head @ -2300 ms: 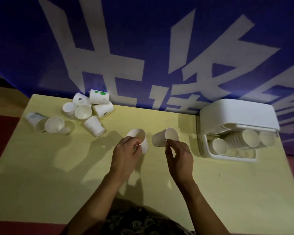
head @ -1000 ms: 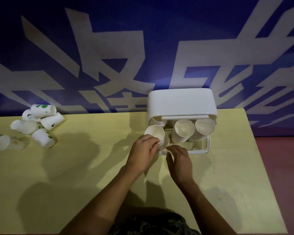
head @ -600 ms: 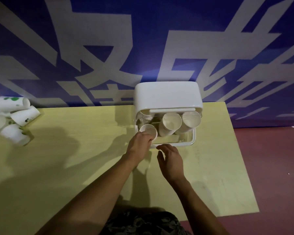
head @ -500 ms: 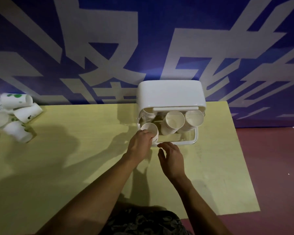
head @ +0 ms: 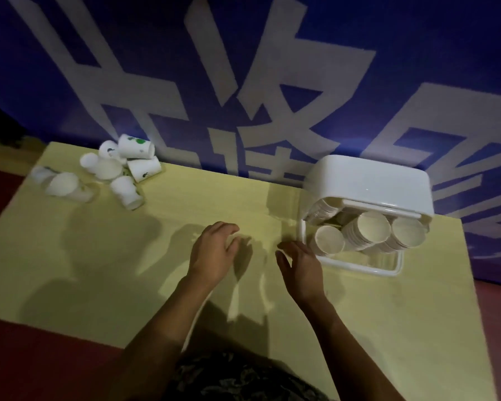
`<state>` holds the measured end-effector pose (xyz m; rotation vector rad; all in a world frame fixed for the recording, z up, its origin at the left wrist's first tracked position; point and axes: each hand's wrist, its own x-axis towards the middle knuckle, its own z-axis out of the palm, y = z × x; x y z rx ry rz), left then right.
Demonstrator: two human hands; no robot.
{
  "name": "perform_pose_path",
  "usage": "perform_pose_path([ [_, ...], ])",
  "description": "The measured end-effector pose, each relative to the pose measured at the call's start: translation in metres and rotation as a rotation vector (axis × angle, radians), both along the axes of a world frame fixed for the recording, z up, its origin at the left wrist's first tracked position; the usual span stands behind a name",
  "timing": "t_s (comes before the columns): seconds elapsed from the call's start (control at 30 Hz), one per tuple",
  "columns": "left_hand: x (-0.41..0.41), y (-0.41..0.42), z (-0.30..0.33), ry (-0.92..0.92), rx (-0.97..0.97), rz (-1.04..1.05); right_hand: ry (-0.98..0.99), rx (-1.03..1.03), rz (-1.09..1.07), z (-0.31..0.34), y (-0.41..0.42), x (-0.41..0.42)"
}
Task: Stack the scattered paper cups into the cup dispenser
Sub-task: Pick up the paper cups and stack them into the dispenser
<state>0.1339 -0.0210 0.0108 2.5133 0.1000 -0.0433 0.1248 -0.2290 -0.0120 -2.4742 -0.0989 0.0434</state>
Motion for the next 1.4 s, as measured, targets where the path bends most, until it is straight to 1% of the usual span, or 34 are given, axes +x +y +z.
perform_pose_path([
  [0.2, -0.015, 0.123, 0.005, 0.002, -0.023, 0.198, 0.028, -0.014, 0.101, -0.003, 0.105, 0.011],
  [0.37, -0.005, 0.229, 0.000, 0.041, -0.009, 0.232, 0.094, -0.008, 0.057, -0.005, 0.199, 0.018],
  [0.43, 0.003, 0.274, -0.003, 0.048, 0.030, 0.230, 0.115, -0.006, 0.052, -0.006, 0.236, 0.023],
  [0.57, 0.020, 0.353, -0.011, 0.088, 0.101, 0.242, 0.175, -0.041, 0.092, -0.009, 0.306, 0.036],
  [0.67, 0.027, 0.394, -0.019, 0.105, 0.120, 0.257, 0.207, -0.057, 0.137, -0.009, 0.348, 0.045],
  [0.9, 0.057, 0.436, -0.041, 0.181, 0.102, 0.259, 0.310, -0.196, 0.280, -0.020, 0.419, 0.091],
  [1.13, 0.081, 0.447, -0.066, 0.303, 0.038, 0.203, 0.351, -0.318, 0.321, -0.039, 0.458, 0.136],
  [1.23, 0.083, 0.449, -0.074, 0.342, 0.027, 0.171, 0.344, -0.327, 0.342, -0.048, 0.468, 0.144],
  [1.3, 0.081, 0.446, -0.077, 0.333, -0.003, 0.184, 0.332, -0.348, 0.353, -0.054, 0.470, 0.146],
  [1.4, 0.072, 0.438, -0.078, 0.271, -0.034, 0.203, 0.352, -0.370, 0.320, -0.058, 0.470, 0.146],
])
